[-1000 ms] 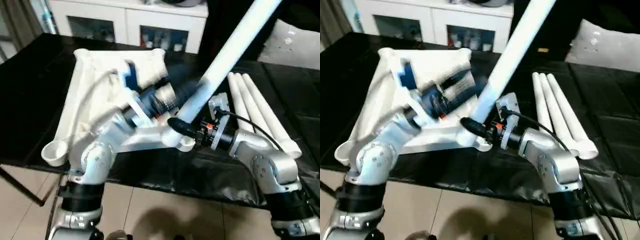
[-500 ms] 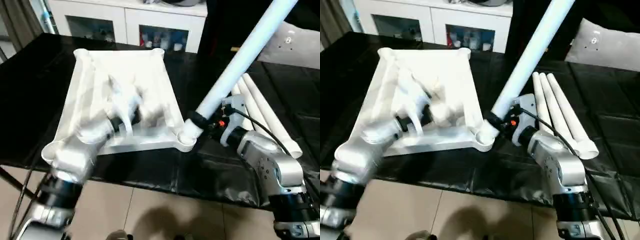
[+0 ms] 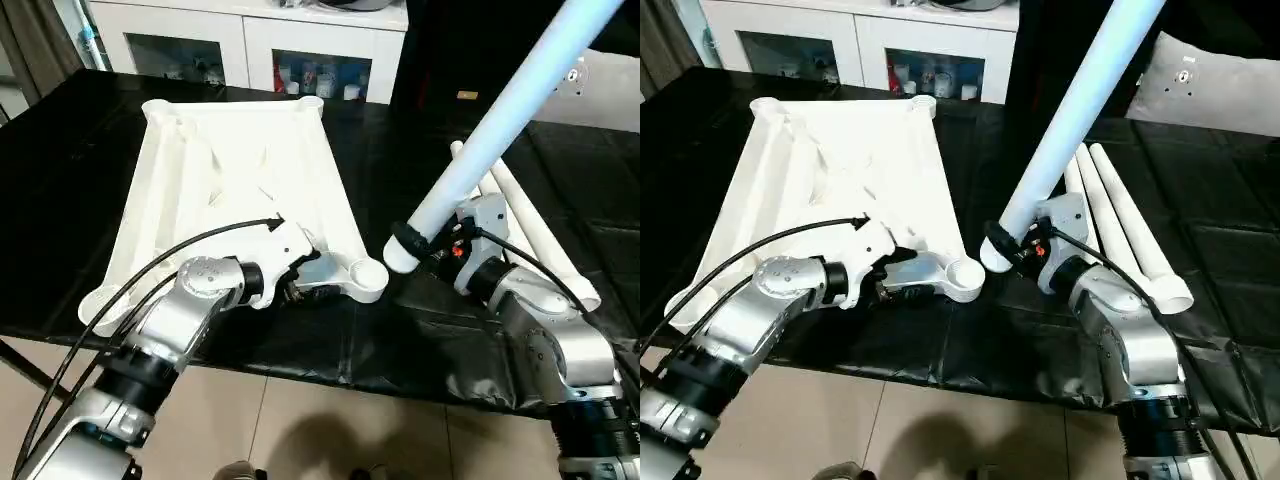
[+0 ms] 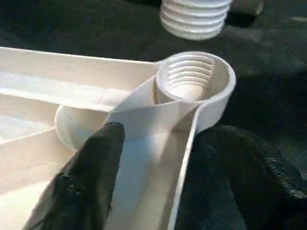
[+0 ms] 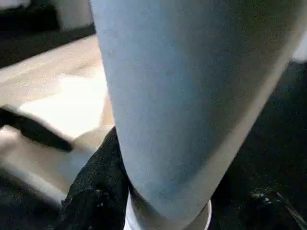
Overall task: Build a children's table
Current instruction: Insert table leg to table base
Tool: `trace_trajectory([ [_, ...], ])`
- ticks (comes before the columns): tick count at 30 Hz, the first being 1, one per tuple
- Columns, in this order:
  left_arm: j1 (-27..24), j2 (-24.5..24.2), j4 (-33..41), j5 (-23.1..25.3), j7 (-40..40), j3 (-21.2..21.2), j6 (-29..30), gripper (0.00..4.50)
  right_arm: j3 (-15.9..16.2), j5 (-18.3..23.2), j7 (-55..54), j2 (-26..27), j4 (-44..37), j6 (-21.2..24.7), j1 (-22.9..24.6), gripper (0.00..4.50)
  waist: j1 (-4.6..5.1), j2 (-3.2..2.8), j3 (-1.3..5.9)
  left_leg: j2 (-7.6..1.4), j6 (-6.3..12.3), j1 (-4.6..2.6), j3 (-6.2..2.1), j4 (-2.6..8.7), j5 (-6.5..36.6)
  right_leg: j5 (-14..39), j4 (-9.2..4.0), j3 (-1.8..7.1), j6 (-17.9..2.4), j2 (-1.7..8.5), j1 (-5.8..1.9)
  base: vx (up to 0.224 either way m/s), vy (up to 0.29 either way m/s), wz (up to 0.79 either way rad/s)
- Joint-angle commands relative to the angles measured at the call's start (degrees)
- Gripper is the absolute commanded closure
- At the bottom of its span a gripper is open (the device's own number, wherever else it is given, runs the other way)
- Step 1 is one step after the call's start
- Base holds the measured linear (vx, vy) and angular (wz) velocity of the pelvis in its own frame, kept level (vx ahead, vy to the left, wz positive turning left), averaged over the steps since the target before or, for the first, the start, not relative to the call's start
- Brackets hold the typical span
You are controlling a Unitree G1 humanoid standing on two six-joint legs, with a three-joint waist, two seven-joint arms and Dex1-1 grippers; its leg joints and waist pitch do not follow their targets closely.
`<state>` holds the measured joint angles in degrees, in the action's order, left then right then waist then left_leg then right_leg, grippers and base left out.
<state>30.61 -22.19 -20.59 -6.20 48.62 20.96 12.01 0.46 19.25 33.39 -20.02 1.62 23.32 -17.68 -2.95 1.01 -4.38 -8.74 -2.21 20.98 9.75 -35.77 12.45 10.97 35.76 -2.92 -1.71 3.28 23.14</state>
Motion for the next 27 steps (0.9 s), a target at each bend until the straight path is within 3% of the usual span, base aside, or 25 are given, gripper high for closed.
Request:
trace_trajectory([
  [1, 1.34, -0.50, -2.13, 1.05, 1.95, 0.93, -1.13, 1.55, -0.45, 2.41, 2.18, -0.04, -2.56, 0.67, 0.51, 2.61, -0.03, -0.63, 3.86, -4.06, 2.24, -0.44, -1.49, 4.62, 5.79, 5.86, -4.14, 3.31, -12.75, 5.25, -3.58, 0.000, 0.000, 0.00],
  [6, 4.11, -0.40, -8.55, 2.21, 5.17, 0.89, -3.16, 1.85, -0.16, 3.56, 4.48, -0.19, -3.50, -0.43, 1.85, 2.61, -0.11, -0.68, 3.69, -4.15, 1.89, -0.50, -1.52, 4.77, 6.90, 8.04, -4.48, 3.29, -12.86, 5.40, -3.40, 0.000, 0.000, 0.00],
  [8, 4.62, -0.43, -9.66, 2.57, 5.52, 1.00, -3.80, 2.18, -0.21, 3.62, 4.45, -0.18, -3.68, -0.12, 1.97, 2.61, -0.15, -0.79, 3.73, -4.24, 1.63, -0.51, -1.61, 4.82, 6.83, 7.93, -4.36, 3.28, -13.09, 5.50, -3.45, 0.000, 0.000, 0.00],
  [27, 5.19, 0.48, -12.39, 3.38, 11.19, 1.06, -4.01, 3.68, 0.06, 4.00, 5.37, -0.15, -4.25, 1.00, 1.79, 2.61, -0.22, -0.84, 3.53, -4.38, 2.07, -0.45, -1.53, 5.01, 6.47, 8.72, -4.57, 3.37, -13.35, 5.72, -3.35, 0.000, 0.000, 0.00],
])
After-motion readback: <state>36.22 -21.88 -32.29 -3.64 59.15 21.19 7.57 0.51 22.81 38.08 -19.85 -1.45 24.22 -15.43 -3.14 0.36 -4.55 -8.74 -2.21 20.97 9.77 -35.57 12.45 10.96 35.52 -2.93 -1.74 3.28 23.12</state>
